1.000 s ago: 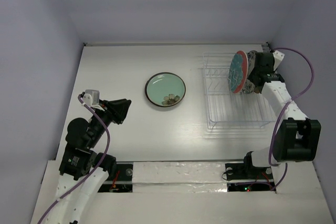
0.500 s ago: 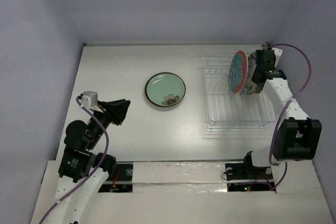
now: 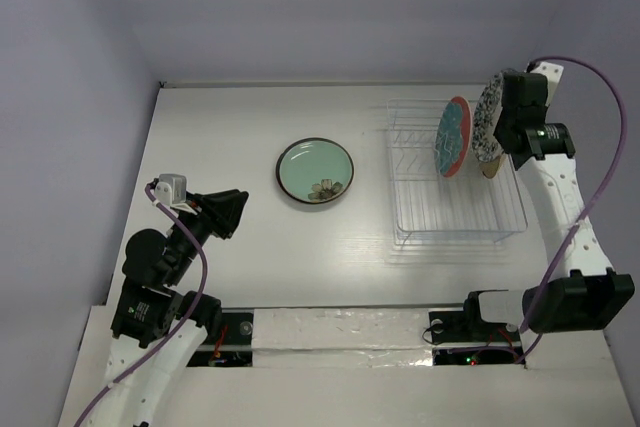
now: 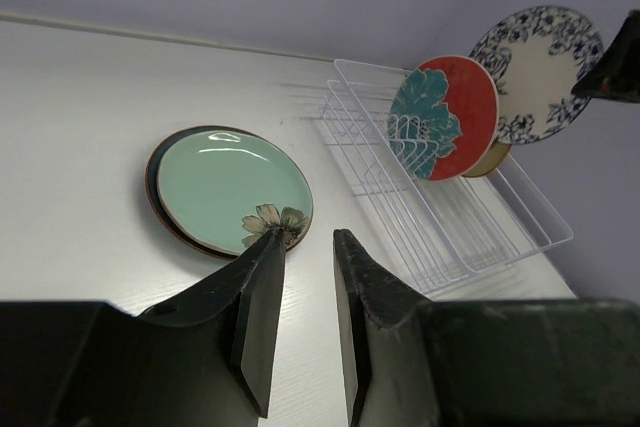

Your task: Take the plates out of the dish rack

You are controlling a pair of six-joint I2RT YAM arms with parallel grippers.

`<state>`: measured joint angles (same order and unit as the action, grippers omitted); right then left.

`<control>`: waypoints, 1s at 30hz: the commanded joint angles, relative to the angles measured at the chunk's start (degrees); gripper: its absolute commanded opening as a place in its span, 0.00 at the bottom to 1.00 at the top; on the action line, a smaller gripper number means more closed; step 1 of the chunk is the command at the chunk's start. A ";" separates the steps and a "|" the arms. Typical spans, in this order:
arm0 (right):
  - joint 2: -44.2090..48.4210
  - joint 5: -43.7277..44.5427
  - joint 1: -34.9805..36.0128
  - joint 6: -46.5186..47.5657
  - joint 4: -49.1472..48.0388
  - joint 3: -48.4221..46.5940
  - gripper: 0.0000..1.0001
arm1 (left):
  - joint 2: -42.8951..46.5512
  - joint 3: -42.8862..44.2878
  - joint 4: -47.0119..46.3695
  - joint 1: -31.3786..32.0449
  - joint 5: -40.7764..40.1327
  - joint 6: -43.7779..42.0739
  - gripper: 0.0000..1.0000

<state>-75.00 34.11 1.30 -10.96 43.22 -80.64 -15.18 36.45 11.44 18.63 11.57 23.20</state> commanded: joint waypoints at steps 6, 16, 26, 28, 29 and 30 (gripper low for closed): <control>9.78 9.83 7.29 -2.57 -3.76 -16.82 0.00 | -0.02 0.29 -1.77 0.18 -0.06 0.09 0.24; 10.49 -3.94 24.61 -12.58 -14.10 -11.32 0.00 | -0.46 0.29 -1.95 0.18 -0.32 0.18 0.25; -3.90 -25.40 36.40 -32.53 -43.80 3.11 0.00 | -1.43 0.12 -1.78 0.18 -0.50 0.18 0.27; -5.76 -25.58 38.07 -36.05 -48.04 4.87 0.00 | -1.43 0.12 -1.86 0.18 -0.67 0.26 0.27; -7.34 -24.71 38.07 -37.02 -50.06 6.10 0.00 | -1.43 0.20 -1.78 0.18 -0.76 0.18 0.27; -8.05 -24.36 38.77 -38.94 -51.03 6.89 0.00 | -1.43 0.12 -1.77 0.18 -0.76 0.18 0.27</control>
<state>-86.02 10.85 39.31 -40.42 13.52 -72.66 -16.03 36.42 11.49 18.63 11.40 23.22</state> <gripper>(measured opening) 0.154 0.266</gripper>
